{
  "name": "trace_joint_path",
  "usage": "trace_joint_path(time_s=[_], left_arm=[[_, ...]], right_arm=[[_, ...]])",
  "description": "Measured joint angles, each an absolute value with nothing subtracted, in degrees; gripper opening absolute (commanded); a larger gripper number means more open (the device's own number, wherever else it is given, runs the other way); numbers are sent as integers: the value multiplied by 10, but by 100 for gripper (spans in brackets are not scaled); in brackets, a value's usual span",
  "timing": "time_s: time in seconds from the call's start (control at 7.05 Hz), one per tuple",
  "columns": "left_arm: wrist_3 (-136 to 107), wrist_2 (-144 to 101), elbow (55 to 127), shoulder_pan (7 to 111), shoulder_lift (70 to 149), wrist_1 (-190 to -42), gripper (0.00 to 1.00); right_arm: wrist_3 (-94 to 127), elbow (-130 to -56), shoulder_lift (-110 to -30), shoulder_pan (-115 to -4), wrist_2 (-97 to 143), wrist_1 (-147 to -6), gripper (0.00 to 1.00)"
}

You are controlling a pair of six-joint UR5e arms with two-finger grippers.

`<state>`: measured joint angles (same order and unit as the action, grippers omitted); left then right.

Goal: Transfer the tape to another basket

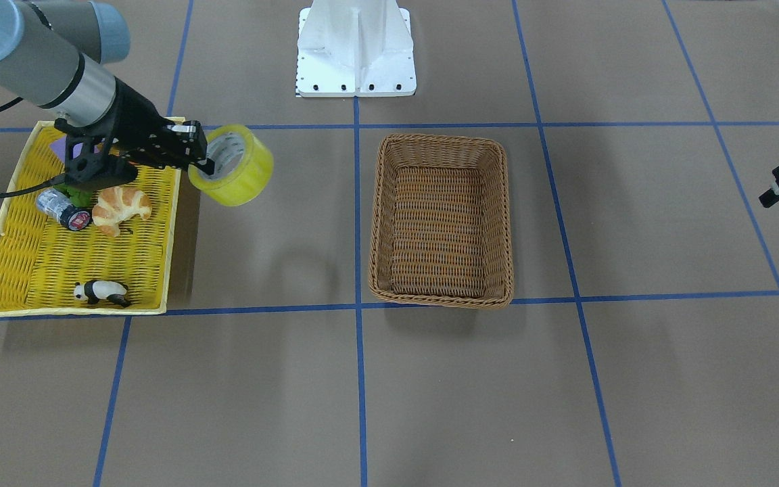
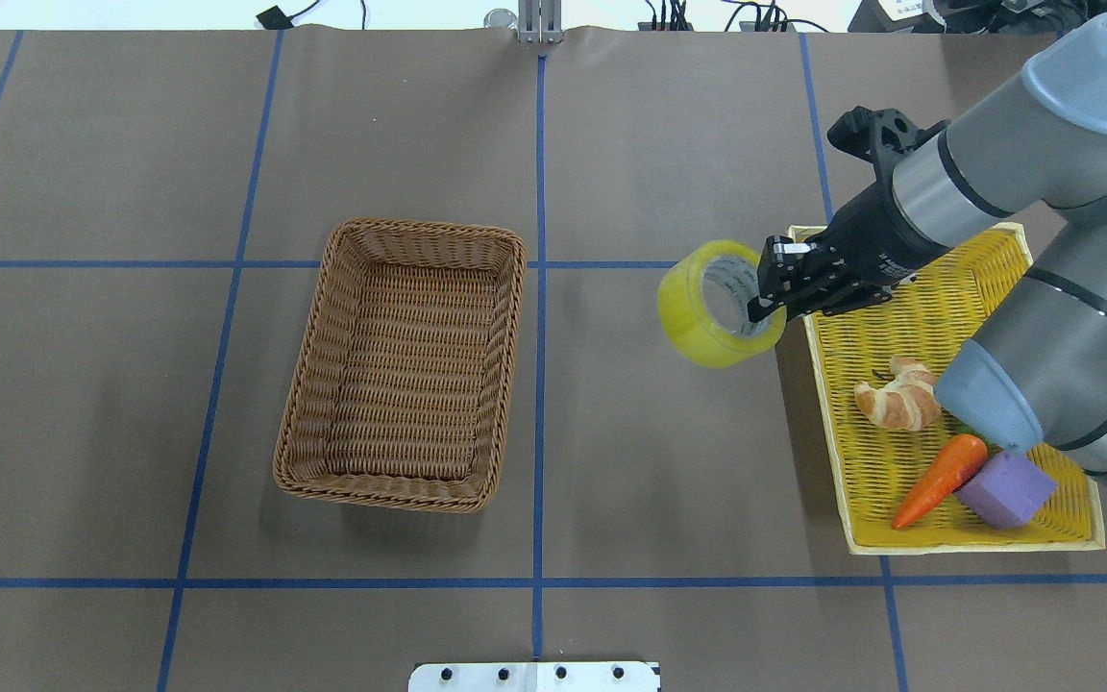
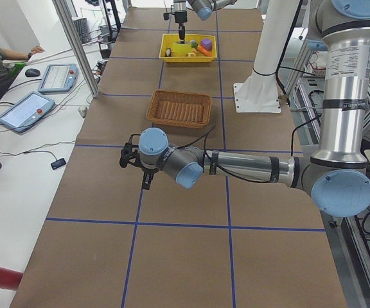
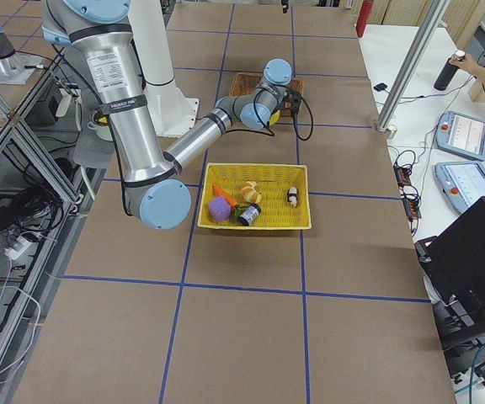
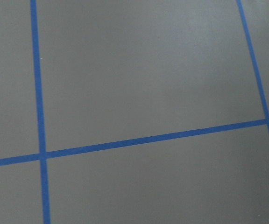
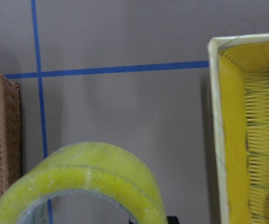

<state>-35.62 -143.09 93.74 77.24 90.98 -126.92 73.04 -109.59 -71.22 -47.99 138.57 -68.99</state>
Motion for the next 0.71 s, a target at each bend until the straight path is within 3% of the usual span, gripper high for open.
trace_joint_path(time_s=[0.71], left_arm=[[-737, -1468, 948, 672, 1038, -1440, 98]], right_arm=[[930, -1086, -685, -396, 1340, -507, 0]])
